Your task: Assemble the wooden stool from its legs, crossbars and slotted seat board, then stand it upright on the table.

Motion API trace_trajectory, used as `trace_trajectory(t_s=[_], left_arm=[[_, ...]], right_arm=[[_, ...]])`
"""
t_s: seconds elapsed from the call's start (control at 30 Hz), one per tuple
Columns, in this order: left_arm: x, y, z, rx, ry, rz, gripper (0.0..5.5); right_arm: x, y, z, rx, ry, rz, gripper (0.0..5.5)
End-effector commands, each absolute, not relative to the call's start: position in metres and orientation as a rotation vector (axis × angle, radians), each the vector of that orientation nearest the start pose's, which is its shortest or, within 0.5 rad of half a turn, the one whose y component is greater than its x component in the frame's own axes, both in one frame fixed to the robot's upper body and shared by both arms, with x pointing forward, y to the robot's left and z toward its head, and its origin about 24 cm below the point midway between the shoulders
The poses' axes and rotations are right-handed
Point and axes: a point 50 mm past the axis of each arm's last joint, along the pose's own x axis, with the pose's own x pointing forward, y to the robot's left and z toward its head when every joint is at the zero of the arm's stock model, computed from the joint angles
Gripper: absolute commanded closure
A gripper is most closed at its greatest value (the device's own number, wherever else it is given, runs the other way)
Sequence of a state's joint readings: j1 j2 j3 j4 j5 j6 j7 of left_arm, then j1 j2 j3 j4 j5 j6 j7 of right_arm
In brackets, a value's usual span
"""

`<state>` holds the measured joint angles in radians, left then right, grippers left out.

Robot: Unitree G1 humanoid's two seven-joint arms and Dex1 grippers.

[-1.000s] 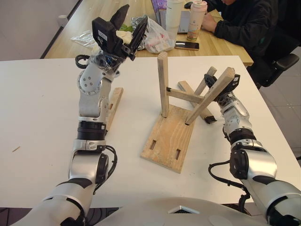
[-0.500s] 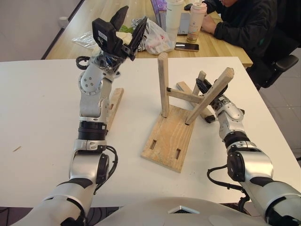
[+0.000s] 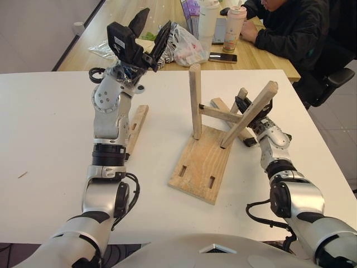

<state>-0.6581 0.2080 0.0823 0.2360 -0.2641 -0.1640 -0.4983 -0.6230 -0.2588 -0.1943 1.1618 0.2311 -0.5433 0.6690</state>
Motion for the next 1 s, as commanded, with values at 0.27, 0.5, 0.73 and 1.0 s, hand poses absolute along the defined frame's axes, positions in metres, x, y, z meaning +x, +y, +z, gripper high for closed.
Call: trace_trajectory(t_s=[0.27,0.5,0.73,1.0], left_arm=[[0.337,0.145,0.196,0.056,-0.56,-0.515,2.73],[0.336,0.145,0.193,0.055,-0.55,-0.505,2.73],[0.335,0.145,0.191,0.054,-0.543,-0.496,2.73],[0.335,0.147,0.191,0.052,-0.543,-0.478,2.73]], right_arm=[[0.318,-0.259,0.039,-0.144,0.194,0.435,3.28],[0.309,-0.242,0.046,0.067,0.357,0.247,2.02],[0.289,-0.211,0.026,0.112,0.507,0.138,1.48],[0.276,-0.204,0.009,0.003,0.564,0.082,2.49]])
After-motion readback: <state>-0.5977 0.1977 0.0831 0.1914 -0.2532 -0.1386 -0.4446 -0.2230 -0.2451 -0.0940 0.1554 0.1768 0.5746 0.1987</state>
